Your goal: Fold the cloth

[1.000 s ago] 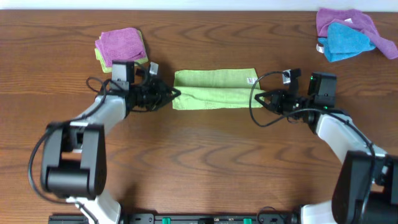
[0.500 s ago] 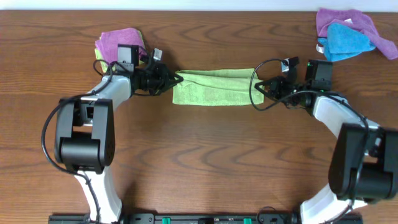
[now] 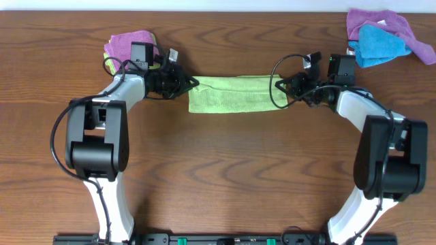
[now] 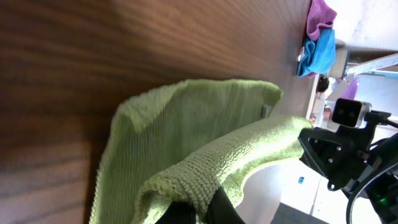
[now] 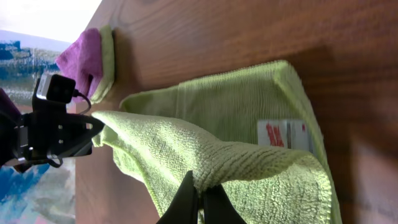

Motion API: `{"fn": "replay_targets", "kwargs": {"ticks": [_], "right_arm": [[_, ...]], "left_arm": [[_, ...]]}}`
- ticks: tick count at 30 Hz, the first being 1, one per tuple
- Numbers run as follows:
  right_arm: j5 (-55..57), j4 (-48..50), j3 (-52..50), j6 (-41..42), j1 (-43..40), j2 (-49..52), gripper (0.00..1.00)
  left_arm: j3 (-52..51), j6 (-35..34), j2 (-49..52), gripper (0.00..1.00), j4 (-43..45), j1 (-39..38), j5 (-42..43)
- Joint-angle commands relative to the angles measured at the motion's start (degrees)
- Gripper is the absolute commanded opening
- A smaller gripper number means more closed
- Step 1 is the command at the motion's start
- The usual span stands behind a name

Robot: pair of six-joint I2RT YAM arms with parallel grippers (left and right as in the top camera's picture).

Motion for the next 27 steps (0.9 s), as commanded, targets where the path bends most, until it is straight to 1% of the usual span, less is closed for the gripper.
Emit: {"fn": "replay_targets", "kwargs": {"ticks": [1,5,9,14,22,27], "right_arm": [[0.33,-0.44,1.51,0.87,0.39,0.55,0.02],[0.76,-0.44,1.62,0.87,0.37,0.55,0.02],[0.72,-1.55,1.62,0.85,0.39,0.55,0.02],[0.72,-7.61,1.62,-1.68,0.44,0.55,0.01],[1.38,-9.29,1.62,-1.70,0.39,0.55,0.02],[4.20,-11.67,1.62,-1.77,0.39,0.55,0.01]], "left_arm": [[3.54,1.38,1.66,0.06,-0.94,0.52,-1.25],[6.38,2.23,1.70,0.05,-2.08,0.87,-2.27],[7.91,5.49,1.70,0.06,-7.02,1.31,-2.71],[7.91,10.67,1.70,0.05,-14.69,0.76,-2.75],[7.89,12.94,1.70,0.06,-20.96,-0.63,-3.06],[7.89,13.49,1.70,0.05,-23.15,-0.83,-5.97]]}}
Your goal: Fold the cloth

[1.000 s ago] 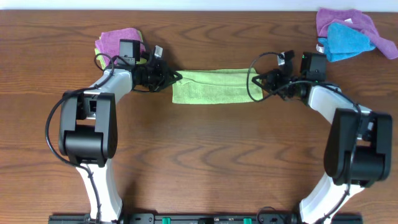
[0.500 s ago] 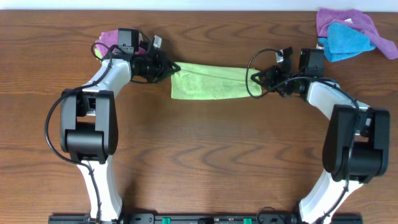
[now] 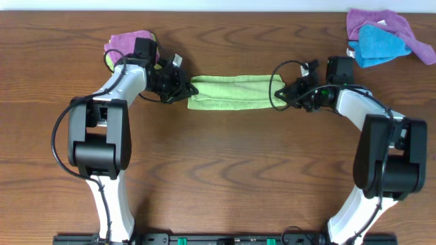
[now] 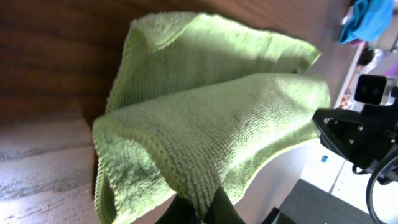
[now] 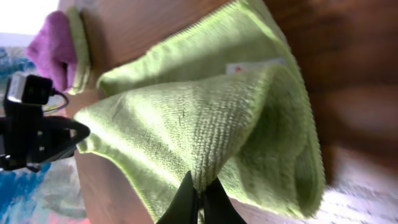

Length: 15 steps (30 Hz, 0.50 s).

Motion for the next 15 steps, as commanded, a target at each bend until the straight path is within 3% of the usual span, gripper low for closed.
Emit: {"fn": "replay_targets", "kwargs": {"ticks": [1,15], "right_arm": [[2.14,-0.74,0.90,-1.38,0.28,0.37,0.01],[6.64,0.79,0.90,-2.21,0.28,0.42,0.01]], "left_arm": [[0.66,1.86,0.72,0.06,-0.48,0.07,-3.41],[0.61,1.86,0.74,0.06,1.11,-0.11,-10.45]]}}
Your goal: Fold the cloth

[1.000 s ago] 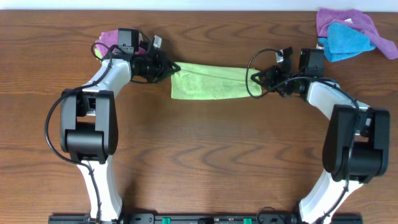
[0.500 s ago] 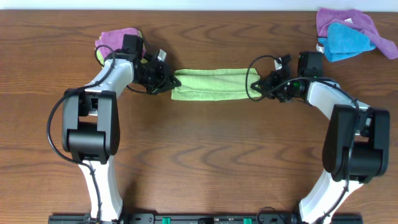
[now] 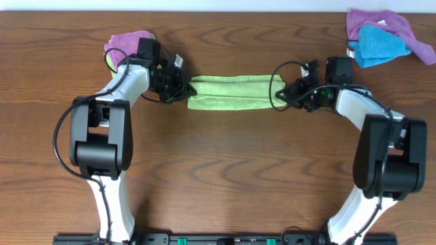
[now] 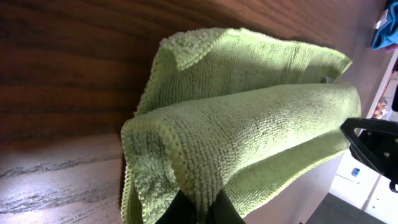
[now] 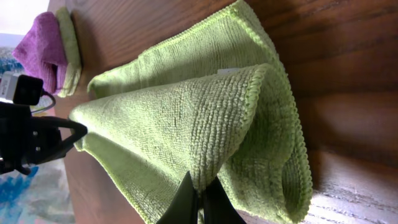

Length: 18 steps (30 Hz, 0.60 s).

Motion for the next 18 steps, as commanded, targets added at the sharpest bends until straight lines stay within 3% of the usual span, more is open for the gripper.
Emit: {"fn": "replay_targets", "kwargs": {"ticks": [1,18], "right_arm": [[4.48,0.13,0.90,-1.18,0.22,0.42,0.01],[8.81,0.87,0.90,-1.14,2.10,3.96,0.01]], "left_arm": [[0.61,1.25,0.83,0.06,-0.02,0.59,-4.17],[0.63,1.18,2.99,0.06,0.61,-1.11,-4.98]]}}
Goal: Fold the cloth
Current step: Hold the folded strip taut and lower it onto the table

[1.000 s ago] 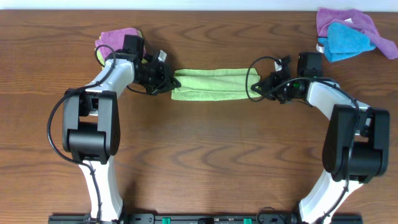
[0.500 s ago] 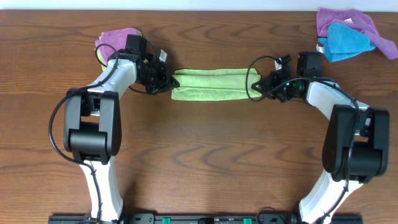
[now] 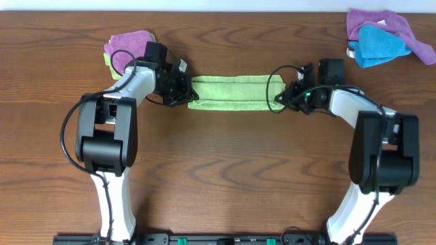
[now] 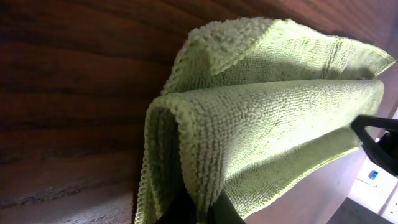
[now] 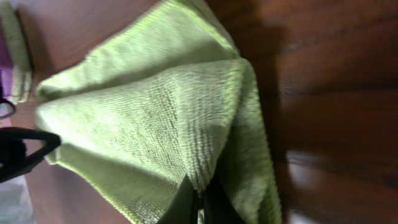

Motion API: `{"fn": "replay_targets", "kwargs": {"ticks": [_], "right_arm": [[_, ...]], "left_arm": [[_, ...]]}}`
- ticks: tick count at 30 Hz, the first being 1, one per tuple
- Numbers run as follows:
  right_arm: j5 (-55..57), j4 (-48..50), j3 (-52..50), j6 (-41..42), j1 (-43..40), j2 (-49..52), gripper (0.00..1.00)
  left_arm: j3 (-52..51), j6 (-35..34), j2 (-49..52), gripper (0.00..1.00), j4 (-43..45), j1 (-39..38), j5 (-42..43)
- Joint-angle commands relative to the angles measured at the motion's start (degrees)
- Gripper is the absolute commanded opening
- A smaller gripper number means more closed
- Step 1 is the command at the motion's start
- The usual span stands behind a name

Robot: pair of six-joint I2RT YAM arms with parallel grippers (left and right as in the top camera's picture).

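A lime green cloth (image 3: pixel 235 93) lies as a narrow strip on the wooden table, stretched between my two grippers. At its left end my left gripper (image 3: pixel 182 92) is shut on a doubled corner of the cloth (image 4: pixel 261 118). My right gripper (image 3: pixel 287 94) is shut on the right end, where the upper layer of the cloth (image 5: pixel 155 118) drapes over the lower one. In both wrist views the held fold hangs over the layer resting on the table.
A folded purple and green cloth pile (image 3: pixel 125 47) sits just behind the left gripper. At the far right corner lie a crumpled purple cloth (image 3: pixel 381 24) and a blue cloth (image 3: pixel 380 44). The table's far edge (image 3: pixel 225 10) runs close behind.
Both grippers have shifted slightly toward the far edge with the cloth ends in them. The strip looks narrower, its upper layer laid further over the lower one.
At first both grippers held the cloth's near edge raised above the flat green cloth. Then the held edge was carried further over the far part, the strip thinner. Now the cloth is doubled lengthwise, both ends still gripped.
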Motion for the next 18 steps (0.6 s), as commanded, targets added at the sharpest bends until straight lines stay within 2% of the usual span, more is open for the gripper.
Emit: {"fn": "replay_targets", "kwargs": {"ticks": [1,9,18], "right_arm": [[2.10,0.72,0.90,-0.85,0.07,1.20,0.01],[0.22,1.81,1.55,1.31,0.04,1.18,0.01],[-1.40,0.17,7.37,2.36,0.07,1.18,0.01]], "left_arm": [[0.63,1.18,0.52,0.06,-0.02,0.59,-2.56],[1.40,0.85,0.50,0.06,0.81,0.63,-0.33],[9.11,1.01,0.50,0.06,-1.14,0.63,-0.96]]}}
